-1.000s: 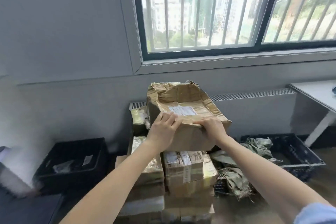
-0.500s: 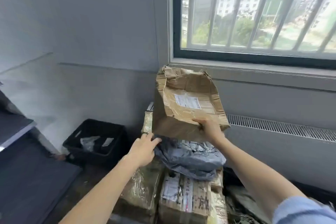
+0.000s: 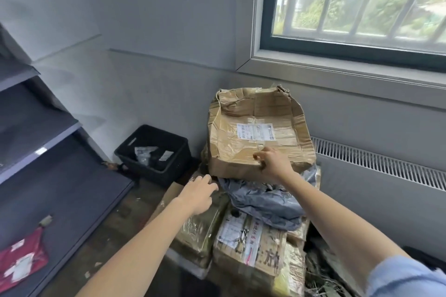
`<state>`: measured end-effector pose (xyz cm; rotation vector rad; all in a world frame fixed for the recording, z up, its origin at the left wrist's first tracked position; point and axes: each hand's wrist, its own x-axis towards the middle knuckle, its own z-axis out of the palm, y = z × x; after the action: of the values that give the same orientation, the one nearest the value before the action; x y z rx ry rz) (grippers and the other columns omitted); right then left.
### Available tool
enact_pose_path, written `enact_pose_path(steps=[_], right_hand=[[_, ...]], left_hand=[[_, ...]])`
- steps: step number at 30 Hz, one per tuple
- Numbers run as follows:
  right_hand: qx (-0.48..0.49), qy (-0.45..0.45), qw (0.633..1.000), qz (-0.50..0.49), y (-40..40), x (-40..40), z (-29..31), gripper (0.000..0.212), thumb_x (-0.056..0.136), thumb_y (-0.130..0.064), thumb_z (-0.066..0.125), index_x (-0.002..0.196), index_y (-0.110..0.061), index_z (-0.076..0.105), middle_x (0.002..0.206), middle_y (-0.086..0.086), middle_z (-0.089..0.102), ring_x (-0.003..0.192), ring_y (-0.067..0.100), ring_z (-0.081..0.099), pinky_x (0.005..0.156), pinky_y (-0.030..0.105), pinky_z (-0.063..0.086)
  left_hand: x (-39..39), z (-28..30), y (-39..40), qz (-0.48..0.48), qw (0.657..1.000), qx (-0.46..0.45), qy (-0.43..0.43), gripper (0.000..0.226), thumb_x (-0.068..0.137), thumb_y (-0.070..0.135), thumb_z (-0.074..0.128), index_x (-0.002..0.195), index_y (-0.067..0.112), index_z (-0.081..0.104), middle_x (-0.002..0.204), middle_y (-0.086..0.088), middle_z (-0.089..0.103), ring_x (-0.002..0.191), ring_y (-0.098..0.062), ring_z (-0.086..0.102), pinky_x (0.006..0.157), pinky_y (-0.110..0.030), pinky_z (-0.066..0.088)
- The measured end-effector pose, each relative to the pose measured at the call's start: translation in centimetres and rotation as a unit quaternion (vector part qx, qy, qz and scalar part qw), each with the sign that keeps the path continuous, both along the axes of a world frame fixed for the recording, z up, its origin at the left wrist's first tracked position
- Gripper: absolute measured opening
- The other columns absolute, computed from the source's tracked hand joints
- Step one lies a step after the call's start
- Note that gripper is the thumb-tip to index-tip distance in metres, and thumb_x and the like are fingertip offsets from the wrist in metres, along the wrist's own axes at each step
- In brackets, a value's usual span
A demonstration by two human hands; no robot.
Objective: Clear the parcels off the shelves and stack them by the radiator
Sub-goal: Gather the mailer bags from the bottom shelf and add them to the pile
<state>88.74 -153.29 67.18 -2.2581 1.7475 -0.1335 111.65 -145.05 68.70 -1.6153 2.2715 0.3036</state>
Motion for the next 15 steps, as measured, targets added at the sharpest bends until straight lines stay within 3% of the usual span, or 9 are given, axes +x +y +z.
enact_pose_path(steps=[4, 8, 10, 12, 13, 15], right_hand=[[0.002, 0.049, 0.998, 0.032, 0.2, -0.2, 0.8, 0.092, 0.071, -0.063, 0.064, 0.147, -0.032, 0.021, 0.143, -0.001, 0.040, 0.131, 0.023, 0.039, 0.106, 0.050, 0.033], [-0.069, 0.038, 0.995, 0.058, 0.5, 1.0, 1.9, 0.106, 0.062, -0.087, 0.043, 0.148, -0.031, 0.017, 0.146, 0.001, 0.039, 0.132, 0.024, 0.039, 0.107, 0.049, 0.029], [-0.082, 0.043, 0.993, 0.070, 0.3, 2.2, 2.5, 0.102, 0.064, -0.086, 0.043, 0.147, -0.031, 0.022, 0.142, 0.001, 0.043, 0.128, 0.025, 0.043, 0.104, 0.048, 0.032], [-0.028, 0.084, 0.993, 0.084, -0.1, 3.4, 3.1, 0.091, 0.069, -0.075, 0.054, 0.144, -0.030, 0.030, 0.138, 0.000, 0.047, 0.123, 0.024, 0.047, 0.101, 0.046, 0.039], [0.017, 0.106, 0.991, 0.085, -0.3, 3.9, 3.4, 0.078, 0.075, -0.062, 0.061, 0.141, -0.027, 0.037, 0.133, 0.001, 0.051, 0.119, 0.024, 0.050, 0.097, 0.044, 0.045], [0.065, 0.105, 0.990, 0.069, -0.2, 4.7, 3.5, 0.032, 0.086, -0.025, 0.058, 0.117, -0.017, 0.057, 0.117, 0.005, 0.060, 0.104, 0.025, 0.059, 0.082, 0.037, 0.054]], left_hand=[[0.4, 0.3, 0.0, 0.015, 1.000, -0.013, 0.011, 0.038, 0.096, 0.021, 0.037, 0.134, 0.019, 0.043, 0.135, -0.009, 0.037, 0.118, -0.028, 0.042, 0.092, -0.037, 0.040], [0.8, 0.5, 0.0, 0.039, 0.999, -0.026, 0.020, 0.039, 0.097, 0.022, 0.037, 0.135, 0.019, 0.043, 0.137, -0.008, 0.036, 0.119, -0.027, 0.042, 0.090, -0.037, 0.041], [1.1, 0.7, 0.3, 0.048, 0.998, -0.033, 0.033, 0.039, 0.096, 0.022, 0.037, 0.134, 0.019, 0.044, 0.137, -0.008, 0.036, 0.120, -0.027, 0.041, 0.091, -0.037, 0.041], [1.9, 0.7, 0.9, 0.055, 0.997, -0.042, 0.043, 0.038, 0.096, 0.022, 0.037, 0.133, 0.018, 0.045, 0.136, -0.007, 0.037, 0.119, -0.026, 0.042, 0.091, -0.036, 0.041], [2.5, 0.8, 1.3, 0.061, 0.996, -0.042, 0.044, 0.037, 0.096, 0.021, 0.037, 0.132, 0.018, 0.046, 0.136, -0.007, 0.038, 0.118, -0.026, 0.042, 0.091, -0.036, 0.041], [3.7, 0.8, 2.0, 0.075, 0.996, -0.029, 0.032, 0.036, 0.096, 0.021, 0.038, 0.131, 0.018, 0.046, 0.134, -0.007, 0.038, 0.117, -0.026, 0.042, 0.092, -0.037, 0.041]])
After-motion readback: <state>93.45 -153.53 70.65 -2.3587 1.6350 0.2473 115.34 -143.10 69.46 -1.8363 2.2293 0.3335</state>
